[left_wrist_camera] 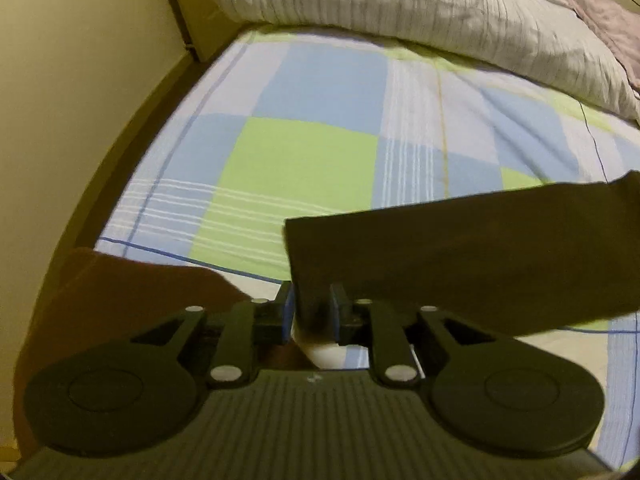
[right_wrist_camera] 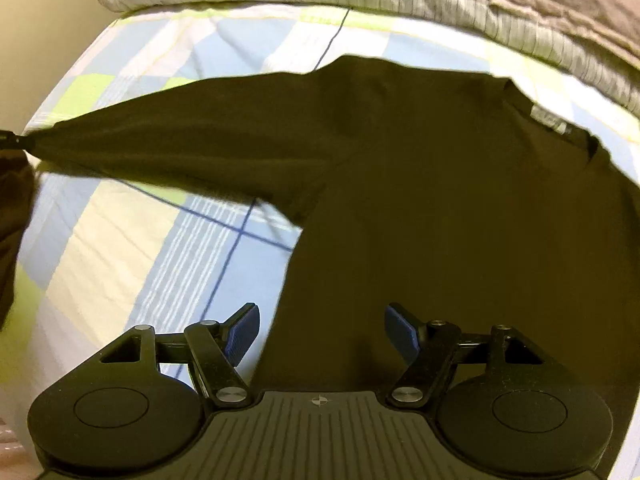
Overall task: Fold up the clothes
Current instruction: 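Smooth the shirt flat on the bed with both open grippers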
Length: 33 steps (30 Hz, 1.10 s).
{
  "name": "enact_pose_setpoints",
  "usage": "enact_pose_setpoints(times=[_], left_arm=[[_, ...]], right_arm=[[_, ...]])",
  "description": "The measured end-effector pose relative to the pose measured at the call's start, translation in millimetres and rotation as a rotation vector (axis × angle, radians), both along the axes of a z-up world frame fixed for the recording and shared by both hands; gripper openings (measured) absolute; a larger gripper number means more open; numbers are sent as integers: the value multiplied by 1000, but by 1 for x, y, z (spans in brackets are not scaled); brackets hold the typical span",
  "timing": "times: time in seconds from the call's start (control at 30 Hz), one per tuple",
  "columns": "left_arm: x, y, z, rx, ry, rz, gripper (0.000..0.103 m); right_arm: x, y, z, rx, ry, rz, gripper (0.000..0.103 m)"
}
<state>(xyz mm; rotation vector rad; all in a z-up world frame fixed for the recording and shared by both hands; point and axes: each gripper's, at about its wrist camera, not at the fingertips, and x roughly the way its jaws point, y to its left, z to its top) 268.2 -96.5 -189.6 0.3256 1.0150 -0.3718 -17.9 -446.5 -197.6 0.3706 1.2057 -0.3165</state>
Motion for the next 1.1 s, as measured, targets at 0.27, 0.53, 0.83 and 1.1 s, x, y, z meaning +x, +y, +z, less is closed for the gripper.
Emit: enact_pose_setpoints(times=[0.27, 0.53, 0.83, 1.1], left_arm=[[-54, -9, 10, 3, 1, -87, 30], [-145, -44, 25, -65, 96, -259, 48], [-257, -83, 52, -100, 153, -515, 78], [-341, -78, 82, -65, 122, -576, 79]], right_arm=[[-45, 13, 5, 17, 54, -45, 72], [-131, 18, 49, -57, 62, -293, 72], [-238, 21, 109, -203, 31, -637, 100], [-306, 42, 127, -143, 15, -692, 100]])
